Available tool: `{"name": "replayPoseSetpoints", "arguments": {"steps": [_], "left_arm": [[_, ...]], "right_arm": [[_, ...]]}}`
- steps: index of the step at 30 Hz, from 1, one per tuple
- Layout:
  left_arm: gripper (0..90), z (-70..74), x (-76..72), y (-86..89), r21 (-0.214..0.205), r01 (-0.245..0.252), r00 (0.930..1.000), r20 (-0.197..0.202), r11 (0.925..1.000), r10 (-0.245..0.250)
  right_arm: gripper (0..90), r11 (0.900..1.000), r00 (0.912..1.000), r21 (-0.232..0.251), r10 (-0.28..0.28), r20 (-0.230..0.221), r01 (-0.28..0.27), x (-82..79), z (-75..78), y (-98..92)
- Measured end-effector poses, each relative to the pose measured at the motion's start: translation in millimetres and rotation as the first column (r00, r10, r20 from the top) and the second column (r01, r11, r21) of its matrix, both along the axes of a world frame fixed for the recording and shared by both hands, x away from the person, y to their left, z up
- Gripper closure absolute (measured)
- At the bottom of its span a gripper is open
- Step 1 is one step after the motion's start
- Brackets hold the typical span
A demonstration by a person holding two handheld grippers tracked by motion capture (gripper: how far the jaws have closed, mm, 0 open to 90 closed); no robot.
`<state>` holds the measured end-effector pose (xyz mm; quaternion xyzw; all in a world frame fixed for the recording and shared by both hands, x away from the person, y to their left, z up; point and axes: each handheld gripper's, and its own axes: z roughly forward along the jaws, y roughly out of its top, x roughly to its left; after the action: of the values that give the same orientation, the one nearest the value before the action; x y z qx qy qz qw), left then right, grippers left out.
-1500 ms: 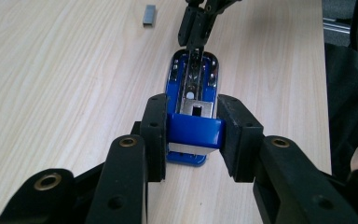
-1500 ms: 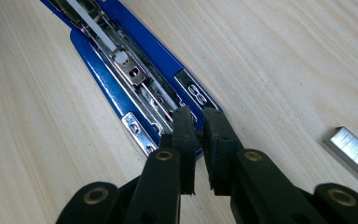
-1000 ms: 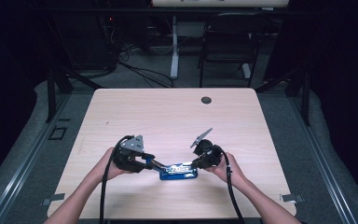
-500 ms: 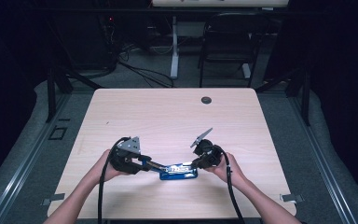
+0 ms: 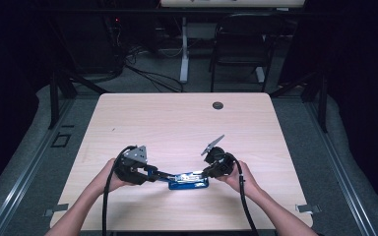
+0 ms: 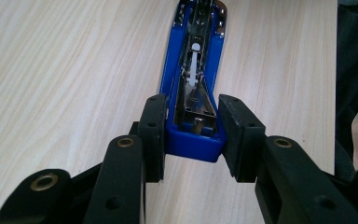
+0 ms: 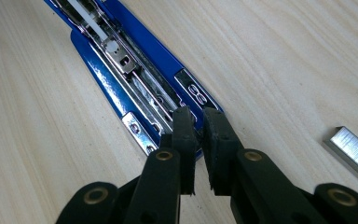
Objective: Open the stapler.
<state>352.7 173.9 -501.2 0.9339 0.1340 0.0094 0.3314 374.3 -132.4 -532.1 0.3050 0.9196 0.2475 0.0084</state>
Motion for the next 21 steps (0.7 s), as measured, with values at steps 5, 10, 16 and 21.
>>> {"name": "replayPoseSetpoints", "arguments": {"steps": [5, 10, 16, 21], "left_arm": [[64.5, -2.1, 0.7, 1.4, 0.016, 0.002, 1.0, -0.009, 0.9999, -0.002], [64.4, -3.8, 1.4, 2.2, 0.025, 0.004, 0.9999, -0.014, 0.9997, -0.004], [64.3, -5.5, 1.6, 3.1, 0.04, 0.005, 0.9998, -0.018, 0.9992, -0.004], [64.3, -7.4, 2.0, 4.1, 0.051, 0.008, 0.9997, -0.024, 0.9987, -0.006]], "right_arm": [[84.4, 1.0, 1.0, 0.0, 0.001, 0.0, -0.001, 0.1, 0.1, 0.0], [84.4, 1.0, 1.0, -0.004, 0.004, 0.0, -0.004, 0.5, 0.2, -0.4], [84.4, 1.0, 1.0, 0.0, 0.0, 0.002, 0.0, 0.1, -0.1, -0.2], [84.3, 1.0, 1.0, 0.003, -0.002, 0.001, 0.002, -0.1, -0.2, 0.1]]}}
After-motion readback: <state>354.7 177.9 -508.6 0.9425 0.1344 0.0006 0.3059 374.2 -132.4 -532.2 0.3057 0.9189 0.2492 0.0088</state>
